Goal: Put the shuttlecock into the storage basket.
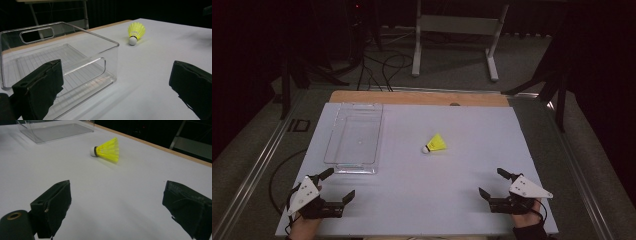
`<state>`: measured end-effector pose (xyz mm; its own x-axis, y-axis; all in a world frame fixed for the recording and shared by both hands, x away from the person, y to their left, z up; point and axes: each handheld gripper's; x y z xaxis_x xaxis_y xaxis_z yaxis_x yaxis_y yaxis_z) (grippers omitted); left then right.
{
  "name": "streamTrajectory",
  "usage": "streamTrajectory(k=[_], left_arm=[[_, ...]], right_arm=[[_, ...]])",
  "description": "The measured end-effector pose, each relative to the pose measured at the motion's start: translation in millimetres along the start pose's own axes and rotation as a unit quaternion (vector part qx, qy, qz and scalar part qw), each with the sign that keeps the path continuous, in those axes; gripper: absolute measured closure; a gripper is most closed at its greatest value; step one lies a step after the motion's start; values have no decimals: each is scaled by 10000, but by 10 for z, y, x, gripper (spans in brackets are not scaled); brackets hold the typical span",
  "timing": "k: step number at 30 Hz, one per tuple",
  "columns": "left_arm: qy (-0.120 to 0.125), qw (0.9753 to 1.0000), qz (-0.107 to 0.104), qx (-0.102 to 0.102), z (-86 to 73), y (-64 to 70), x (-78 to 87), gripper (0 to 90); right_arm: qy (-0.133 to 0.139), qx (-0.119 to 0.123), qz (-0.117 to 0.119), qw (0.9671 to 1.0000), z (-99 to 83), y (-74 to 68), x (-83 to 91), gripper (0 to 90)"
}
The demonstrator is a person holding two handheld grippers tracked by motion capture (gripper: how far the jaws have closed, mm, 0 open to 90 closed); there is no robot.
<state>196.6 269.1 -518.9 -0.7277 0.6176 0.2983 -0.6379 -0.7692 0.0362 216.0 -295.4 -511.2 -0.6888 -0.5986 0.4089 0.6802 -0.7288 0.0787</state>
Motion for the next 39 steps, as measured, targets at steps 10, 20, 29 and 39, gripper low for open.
streamTrajectory(k=[10, 20, 29, 39], left_arm=[[-37, 10000, 9, 3, -1, 2, -3, 0], [-66, 10000, -15, 7, 0, 4, 2, 0], [-51, 9999, -20, 152, 18, -20, 14, 0], [-190, 9993, -294, 141, 103, -3, 26, 0]], right_arm=[[101, 14, 6, 9999, 6, 1, 5, 87], [123, 25, 3, 9999, 3, 6, -5, 87], [122, 19, 13, 9999, 11, -4, -10, 87], [121, 46, -19, 9999, 10, -2, -1, 87]])
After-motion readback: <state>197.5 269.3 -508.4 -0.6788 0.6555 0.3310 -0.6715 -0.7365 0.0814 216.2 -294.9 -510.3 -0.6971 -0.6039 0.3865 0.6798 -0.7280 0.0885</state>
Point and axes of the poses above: each handheld gripper's, and its own axes: x roughly backward along the jaws, z roughly out of its top, y roughly to its right, and after that the axes turned 2 degrees about x, right-handed
